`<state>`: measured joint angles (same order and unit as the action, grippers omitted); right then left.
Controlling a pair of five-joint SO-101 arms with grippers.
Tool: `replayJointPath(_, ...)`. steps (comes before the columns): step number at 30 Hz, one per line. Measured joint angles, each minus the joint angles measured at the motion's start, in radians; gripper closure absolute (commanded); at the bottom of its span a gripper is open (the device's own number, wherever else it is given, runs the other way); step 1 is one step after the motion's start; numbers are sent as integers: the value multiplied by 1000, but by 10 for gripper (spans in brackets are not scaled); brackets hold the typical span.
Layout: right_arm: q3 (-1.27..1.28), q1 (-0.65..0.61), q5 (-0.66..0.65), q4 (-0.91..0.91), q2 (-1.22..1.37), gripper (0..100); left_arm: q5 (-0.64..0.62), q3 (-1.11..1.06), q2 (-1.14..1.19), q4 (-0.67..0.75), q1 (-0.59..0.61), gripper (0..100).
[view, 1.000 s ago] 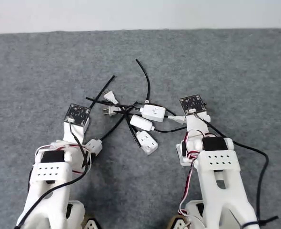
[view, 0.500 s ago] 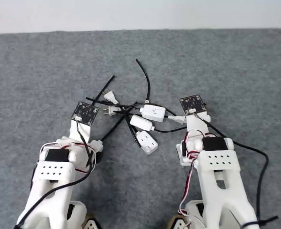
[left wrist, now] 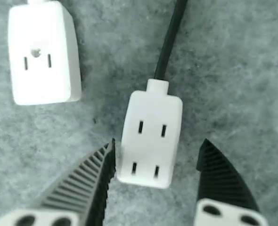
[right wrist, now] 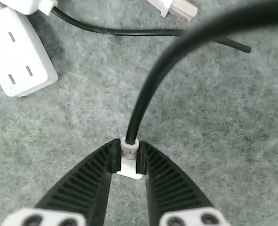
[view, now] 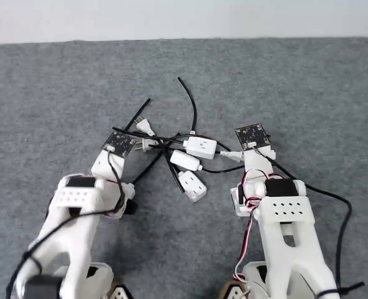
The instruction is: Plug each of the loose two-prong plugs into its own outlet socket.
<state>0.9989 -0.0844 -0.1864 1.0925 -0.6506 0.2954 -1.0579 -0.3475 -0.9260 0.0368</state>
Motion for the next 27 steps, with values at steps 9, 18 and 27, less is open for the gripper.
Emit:
replayJointPath(9,0,0,0,0,0,990,-37,54,92,-41,-117,988)
replayJointPath(18,0,2,-21,0,0,990,-730,52,-72,-140,-440,985)
replayJointPath(27,0,0,-28,0,0,990,-812,54,35,-28,-454,984)
